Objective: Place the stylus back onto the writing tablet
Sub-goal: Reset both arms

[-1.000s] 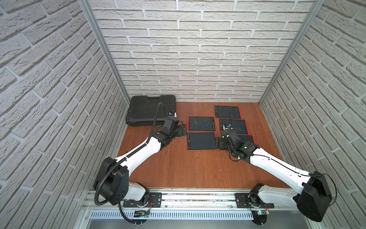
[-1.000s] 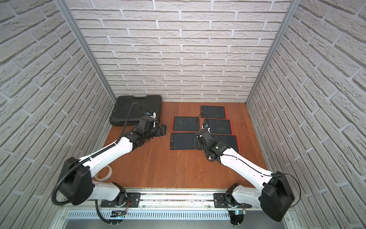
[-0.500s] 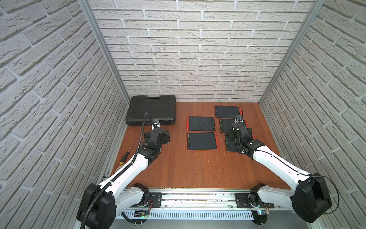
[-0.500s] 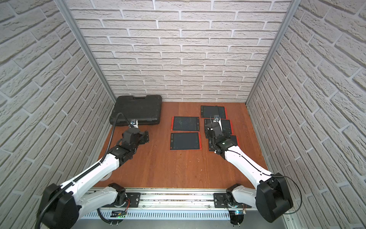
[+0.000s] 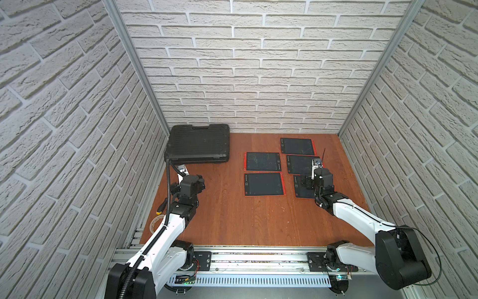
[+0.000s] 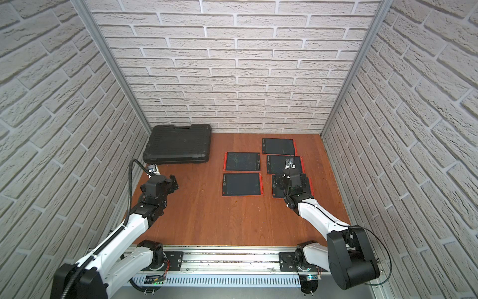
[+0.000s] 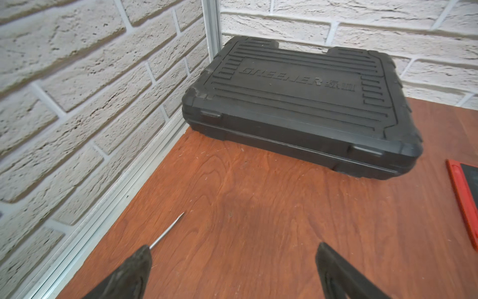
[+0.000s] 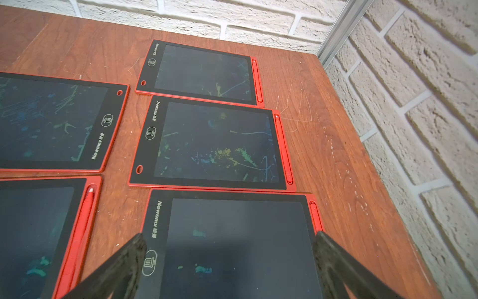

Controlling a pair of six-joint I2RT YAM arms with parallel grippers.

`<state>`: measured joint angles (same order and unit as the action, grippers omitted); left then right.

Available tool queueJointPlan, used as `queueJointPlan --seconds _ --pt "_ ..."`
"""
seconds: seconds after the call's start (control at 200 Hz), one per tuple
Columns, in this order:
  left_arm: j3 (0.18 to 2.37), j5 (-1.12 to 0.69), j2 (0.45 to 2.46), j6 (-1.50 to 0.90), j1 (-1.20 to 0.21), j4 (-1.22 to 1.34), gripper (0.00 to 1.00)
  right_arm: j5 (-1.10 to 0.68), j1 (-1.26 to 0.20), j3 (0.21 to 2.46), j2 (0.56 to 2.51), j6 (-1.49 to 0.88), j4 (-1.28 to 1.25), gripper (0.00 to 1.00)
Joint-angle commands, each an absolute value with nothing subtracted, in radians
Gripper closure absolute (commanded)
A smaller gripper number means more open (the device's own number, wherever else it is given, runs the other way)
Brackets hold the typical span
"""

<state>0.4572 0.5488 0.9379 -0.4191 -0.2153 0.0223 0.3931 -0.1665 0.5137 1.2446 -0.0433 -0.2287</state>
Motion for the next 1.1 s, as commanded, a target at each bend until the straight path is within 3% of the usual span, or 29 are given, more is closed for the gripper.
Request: queueJointPlan --seconds 0.0,0.345,0.43,0.56,0.845,1.005,1.095 --pt "0.441 0.559 0.964 -0.407 -0.205 0.103 0.02 0.367 -0.158 0.459 1.286 -0.010 -0.459 0.00" --pt "0.487 0.559 1.065 -0.304 -0.164 0.157 0.02 0.286 -0.128 0.370 1.420 -0.009 -0.749 0.00" --pt "0.499 0.555 1.092 -0.272 -0.163 0.179 0.02 0.277 -0.129 0.310 1.486 0.012 -0.953 0.00" --pt "0.450 0.551 1.098 -0.172 -0.162 0.299 0.02 0.255 -0.116 0.362 1.454 -0.009 -0.798 0.00" --pt "0.318 0.340 1.150 -0.108 -0.038 0.648 0.02 0.247 -0.112 0.354 1.450 -0.012 -0.813 0.01" --pt "0.281 0.286 1.230 -0.068 -0.023 0.832 0.02 0.147 -0.103 0.258 1.430 0.020 -0.969 0.01" --pt "0.261 0.231 1.301 -0.059 -0.017 0.931 0.02 0.161 -0.101 0.297 1.441 0.010 -0.901 0.01"
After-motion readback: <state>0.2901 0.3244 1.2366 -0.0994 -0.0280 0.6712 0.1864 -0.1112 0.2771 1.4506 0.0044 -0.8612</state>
